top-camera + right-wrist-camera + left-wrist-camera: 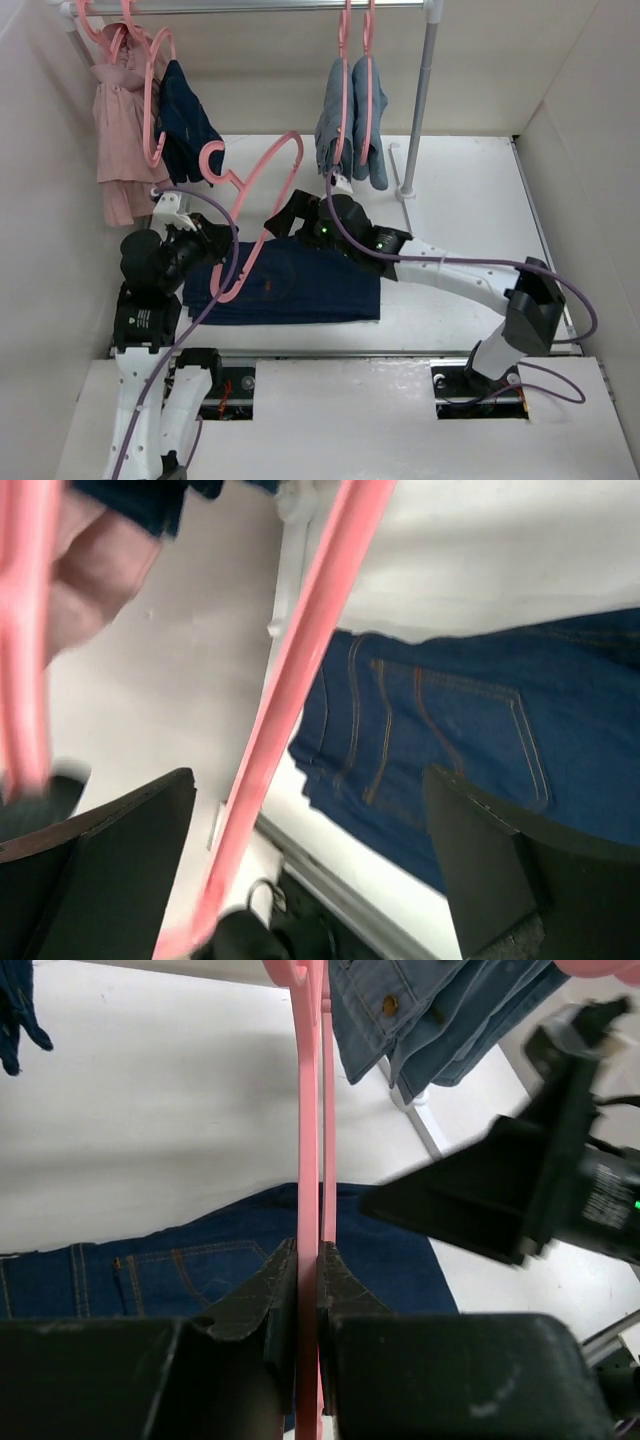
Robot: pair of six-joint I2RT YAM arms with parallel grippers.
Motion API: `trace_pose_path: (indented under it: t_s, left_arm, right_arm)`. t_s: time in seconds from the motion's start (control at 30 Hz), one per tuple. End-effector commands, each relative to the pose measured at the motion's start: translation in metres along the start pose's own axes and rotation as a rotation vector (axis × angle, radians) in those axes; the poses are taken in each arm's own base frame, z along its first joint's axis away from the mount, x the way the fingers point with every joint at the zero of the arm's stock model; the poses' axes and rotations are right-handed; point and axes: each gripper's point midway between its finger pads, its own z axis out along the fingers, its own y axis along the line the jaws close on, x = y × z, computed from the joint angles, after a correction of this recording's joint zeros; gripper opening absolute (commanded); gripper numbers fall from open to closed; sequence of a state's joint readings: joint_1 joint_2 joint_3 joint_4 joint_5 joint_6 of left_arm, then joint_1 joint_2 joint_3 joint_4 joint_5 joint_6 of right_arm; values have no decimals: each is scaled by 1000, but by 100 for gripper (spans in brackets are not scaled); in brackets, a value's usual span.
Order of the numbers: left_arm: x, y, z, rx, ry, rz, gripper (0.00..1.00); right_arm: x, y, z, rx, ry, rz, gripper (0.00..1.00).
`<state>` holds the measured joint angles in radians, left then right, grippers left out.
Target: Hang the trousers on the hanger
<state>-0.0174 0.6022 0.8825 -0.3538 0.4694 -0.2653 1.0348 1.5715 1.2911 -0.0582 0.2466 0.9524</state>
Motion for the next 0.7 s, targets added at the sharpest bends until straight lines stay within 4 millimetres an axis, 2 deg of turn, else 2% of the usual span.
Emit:
trace_pose_path:
  t_s: [0.0, 0.03, 0.13, 0.17, 0.2, 0.23, 0.27, 0.3, 0.33, 0.37, 0.4, 0.43, 0.47, 0.5, 0.53, 0.57, 0.6, 0.67]
  left_arm:
    - [-2, -9, 0, 54, -38, -14, 0]
    - [5, -7, 1, 47, -18, -33, 0]
    - [5, -11, -2, 63, -22, -39, 0]
    - [9, -11, -1, 69, -9, -56, 0]
    - [6, -15, -3, 88, -25, -45, 0]
    - [6, -18, -3, 101, -19, -60, 0]
    - [7, -20, -4, 109, -15, -72, 0]
    - [7, -20, -4, 109, -15, -72, 0]
    - [13, -18, -1, 112, 7, -81, 0]
    - [16, -19, -1, 119, 18, -85, 0]
    - [23, -18, 2, 124, 44, -97, 0]
    - [25, -17, 2, 121, 52, -93, 8]
    - [29, -20, 0, 142, 68, -81, 32]
    - [30, -18, 2, 140, 76, -76, 63]
    - [30, -17, 2, 140, 75, -66, 100]
    - [28, -16, 1, 131, 71, -41, 100]
    - [22, -15, -1, 114, 59, -22, 100]
    - [12, -14, -3, 86, 33, -14, 100]
  right_arm:
    - [-7, 45, 11, -189, 55, 147, 100]
    - [-11, 52, 13, -210, 42, 150, 100]
    - [-5, 49, 30, -201, 66, 157, 100]
    - [2, 37, 41, -174, 84, 165, 100]
    - [5, 37, 45, -173, 98, 174, 100]
    - [9, 34, 51, -174, 120, 174, 96]
    - [9, 41, 54, -197, 130, 174, 85]
    - [19, 37, 65, -202, 152, 144, 68]
    - [22, 39, 69, -220, 164, 129, 45]
    - [28, 43, 70, -244, 199, 118, 0]
    - [31, 45, 71, -256, 214, 107, 0]
    - [33, 45, 70, -264, 223, 90, 0]
    - [37, 39, 70, -254, 229, 77, 0]
    - [47, 25, 72, -226, 246, 63, 0]
    - [45, 25, 65, -234, 240, 37, 0]
    - [43, 15, 64, -214, 232, 28, 0]
    - [52, -7, 63, -170, 252, 30, 0]
    - [53, -23, 58, -154, 268, 23, 0]
